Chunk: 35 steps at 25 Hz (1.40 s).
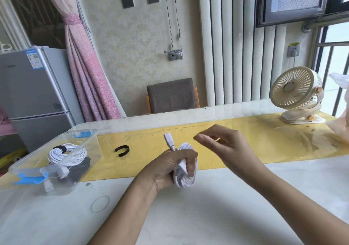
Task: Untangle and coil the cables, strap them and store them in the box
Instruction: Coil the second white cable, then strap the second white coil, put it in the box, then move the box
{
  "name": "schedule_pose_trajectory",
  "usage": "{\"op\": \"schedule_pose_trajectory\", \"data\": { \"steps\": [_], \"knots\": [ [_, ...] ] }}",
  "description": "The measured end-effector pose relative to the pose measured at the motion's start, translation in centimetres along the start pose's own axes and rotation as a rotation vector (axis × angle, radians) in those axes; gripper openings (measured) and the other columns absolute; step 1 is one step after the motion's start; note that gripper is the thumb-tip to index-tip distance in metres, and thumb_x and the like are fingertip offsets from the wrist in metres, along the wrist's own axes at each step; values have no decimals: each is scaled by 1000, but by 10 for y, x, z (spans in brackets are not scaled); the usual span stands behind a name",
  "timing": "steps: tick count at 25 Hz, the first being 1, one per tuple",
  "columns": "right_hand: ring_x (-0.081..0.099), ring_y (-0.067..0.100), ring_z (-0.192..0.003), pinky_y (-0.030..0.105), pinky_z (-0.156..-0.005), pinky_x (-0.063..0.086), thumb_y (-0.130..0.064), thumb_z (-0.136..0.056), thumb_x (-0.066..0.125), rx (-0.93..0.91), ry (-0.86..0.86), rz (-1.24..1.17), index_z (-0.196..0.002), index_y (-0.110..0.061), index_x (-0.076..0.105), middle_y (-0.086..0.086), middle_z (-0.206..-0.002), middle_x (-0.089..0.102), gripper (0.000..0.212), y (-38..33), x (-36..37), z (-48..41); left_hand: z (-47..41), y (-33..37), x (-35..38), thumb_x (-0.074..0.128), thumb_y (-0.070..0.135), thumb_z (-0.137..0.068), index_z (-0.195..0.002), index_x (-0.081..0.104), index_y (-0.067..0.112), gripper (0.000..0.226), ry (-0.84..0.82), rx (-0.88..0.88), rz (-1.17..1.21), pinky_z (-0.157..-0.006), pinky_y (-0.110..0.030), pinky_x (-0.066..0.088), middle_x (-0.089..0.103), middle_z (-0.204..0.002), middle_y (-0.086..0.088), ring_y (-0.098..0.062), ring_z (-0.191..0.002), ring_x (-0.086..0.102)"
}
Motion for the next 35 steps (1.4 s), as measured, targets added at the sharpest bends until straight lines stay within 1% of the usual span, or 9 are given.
{"op": "schedule_pose_trajectory", "data": {
  "steps": [3, 7, 11, 14, 18, 21, 24, 27, 35],
  "knots": [
    [62, 7, -94, 23, -82, 47, -59, -80, 59, 184, -287, -120, -114, -29, 60, 2, -100, 66, 45, 14, 12, 2, 11, 0, 16, 81, 13, -65, -63, 57, 15, 24, -338, -85, 61, -51, -18, 44, 49, -56, 4, -8, -50, 51],
    [45, 3, -64, 16, -61, 36, -56, -79, 47, 221, -297, -177, -74, -18, 52, -10, -64, 48, 39, 9, 29, 10, 16, 1, 25, 87, 13, -56, -64, 59, 17, 29, -434, -66, 112, -59, -18, 48, 53, -61, 4, -9, -58, 58],
    [46, 11, -57, 23, -58, 36, -65, -72, 54, 287, -176, -183, -70, -10, 53, -4, -58, 50, 54, 11, 27, 7, 19, 10, 19, 80, 11, -63, -63, 62, 19, 19, -355, 1, -80, -70, -19, 49, 59, -64, 4, -9, -68, 62],
    [45, 14, -56, 28, -59, 38, -65, -65, 61, 374, -73, -235, -80, -2, 58, 0, -61, 50, 65, 19, 21, 6, 13, 9, 12, 62, 3, -70, -63, 58, 15, 14, -173, 21, -273, -63, -18, 43, 54, -63, 2, -9, -63, 56],
    [47, 8, -45, 20, -49, 40, -43, -76, 69, 366, -85, -248, -86, -5, 54, -5, -54, 54, 42, 17, 27, 10, 12, 4, 15, 53, 4, -67, -64, 57, 16, 13, -122, -54, -462, -62, -22, 39, 44, -69, -5, -15, -67, 49],
    [47, 3, -40, 17, -44, 38, -29, -79, 72, 335, -144, -211, -97, -8, 62, -1, -60, 56, 29, 13, 35, 14, 18, 4, 24, 50, 0, -73, -59, 63, 31, 36, -202, -46, -701, -67, -23, 40, 52, -61, 9, -9, -68, 50],
    [47, 4, -39, 16, -43, 38, -31, -78, 74, 426, -50, -280, -102, -13, 60, -3, -58, 54, 33, 16, 36, 14, 16, 8, 23, 47, -3, -79, -71, 58, 29, 35, -123, 3, -779, -64, -17, 39, 52, -57, 20, -2, -64, 50],
    [49, 10, -43, 18, -45, 40, -44, -79, 69, 491, 16, -268, -101, -18, 56, -5, -54, 56, 36, 17, 29, 11, 13, 9, 20, 50, 14, -78, -74, 58, 25, 14, -29, 74, -897, -59, -23, 38, 56, -66, 10, -10, -66, 50],
    [45, 23, -54, 35, -51, 39, -21, -90, 59, 377, 233, -500, -78, -7, 49, 11, -64, 43, 21, 18, 14, 4, 15, 17, 26, 61, 23, -90, -80, 63, 16, 12, -114, 233, -601, -69, -19, 43, 62, -73, 3, -10, -71, 58]
  ]
}}
Point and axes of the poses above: each hand's wrist, its own z-axis away from the middle knuckle, its own x-axis out of the palm, y = z × x, the point moved 4 cm from there along -z, towards the middle knuckle
